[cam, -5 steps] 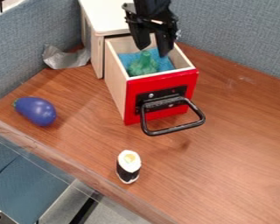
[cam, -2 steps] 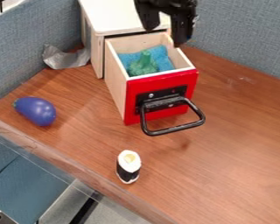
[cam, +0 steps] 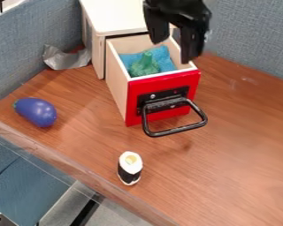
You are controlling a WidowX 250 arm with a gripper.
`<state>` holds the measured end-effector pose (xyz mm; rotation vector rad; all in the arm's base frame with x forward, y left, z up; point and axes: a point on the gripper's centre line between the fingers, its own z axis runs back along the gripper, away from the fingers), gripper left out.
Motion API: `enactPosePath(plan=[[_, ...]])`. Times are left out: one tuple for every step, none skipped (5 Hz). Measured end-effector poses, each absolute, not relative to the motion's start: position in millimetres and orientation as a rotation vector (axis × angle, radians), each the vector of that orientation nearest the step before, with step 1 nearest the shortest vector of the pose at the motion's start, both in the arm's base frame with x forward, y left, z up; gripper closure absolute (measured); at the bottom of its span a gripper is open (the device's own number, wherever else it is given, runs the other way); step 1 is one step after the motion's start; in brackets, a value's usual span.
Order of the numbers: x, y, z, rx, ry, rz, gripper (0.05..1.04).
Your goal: Puts the green thing in the drawer
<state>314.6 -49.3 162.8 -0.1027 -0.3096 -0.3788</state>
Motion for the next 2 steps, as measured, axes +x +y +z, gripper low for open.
enactPosePath(plan=[[300,-59,149,-0.116,-0.243,-0.405,0.083],[290,-64,135,-0.113,-0.202,-0.422,0.083]])
